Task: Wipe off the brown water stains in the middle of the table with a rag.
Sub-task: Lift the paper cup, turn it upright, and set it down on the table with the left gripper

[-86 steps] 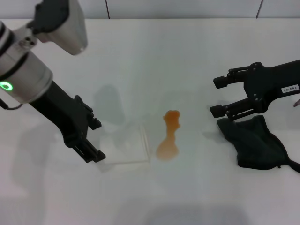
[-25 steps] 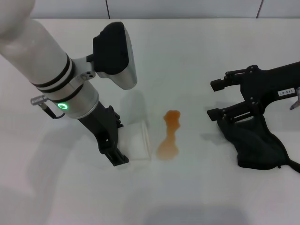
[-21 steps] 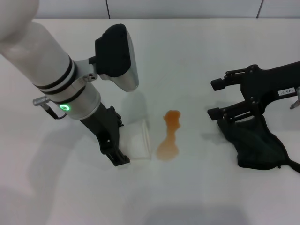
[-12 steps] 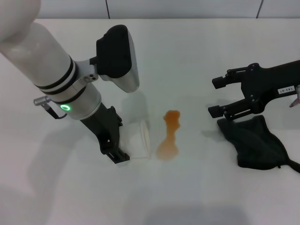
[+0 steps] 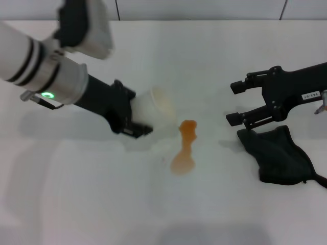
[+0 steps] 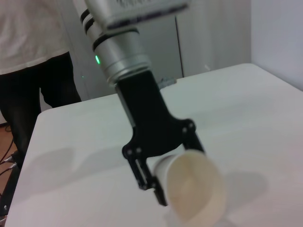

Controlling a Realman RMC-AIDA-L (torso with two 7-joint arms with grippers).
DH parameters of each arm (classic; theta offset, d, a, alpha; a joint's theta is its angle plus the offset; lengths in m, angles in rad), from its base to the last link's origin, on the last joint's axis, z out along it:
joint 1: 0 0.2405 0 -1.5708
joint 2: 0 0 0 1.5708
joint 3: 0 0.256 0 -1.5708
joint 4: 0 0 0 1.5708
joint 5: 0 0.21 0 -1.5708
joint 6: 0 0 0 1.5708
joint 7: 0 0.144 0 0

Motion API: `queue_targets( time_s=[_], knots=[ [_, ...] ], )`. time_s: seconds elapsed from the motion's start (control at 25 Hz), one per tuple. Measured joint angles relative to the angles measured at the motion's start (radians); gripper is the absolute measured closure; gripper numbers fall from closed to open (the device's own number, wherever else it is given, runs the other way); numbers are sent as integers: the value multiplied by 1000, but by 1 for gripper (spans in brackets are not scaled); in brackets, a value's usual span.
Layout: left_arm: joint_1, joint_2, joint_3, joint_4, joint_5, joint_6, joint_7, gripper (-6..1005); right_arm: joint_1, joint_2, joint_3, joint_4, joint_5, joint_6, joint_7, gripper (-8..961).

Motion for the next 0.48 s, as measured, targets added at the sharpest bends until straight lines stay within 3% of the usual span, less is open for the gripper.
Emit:
queue_targets(
  time_s=[0.16,0.48],
  knots=[
    [42,1,-87,-84,-177,-54,172,394,16,1,-4,0,0,0,-1,98],
    [57,1,-214,-406,-475,-183,529,448,24,3,-11,0,0,3,-1,98]
  ],
)
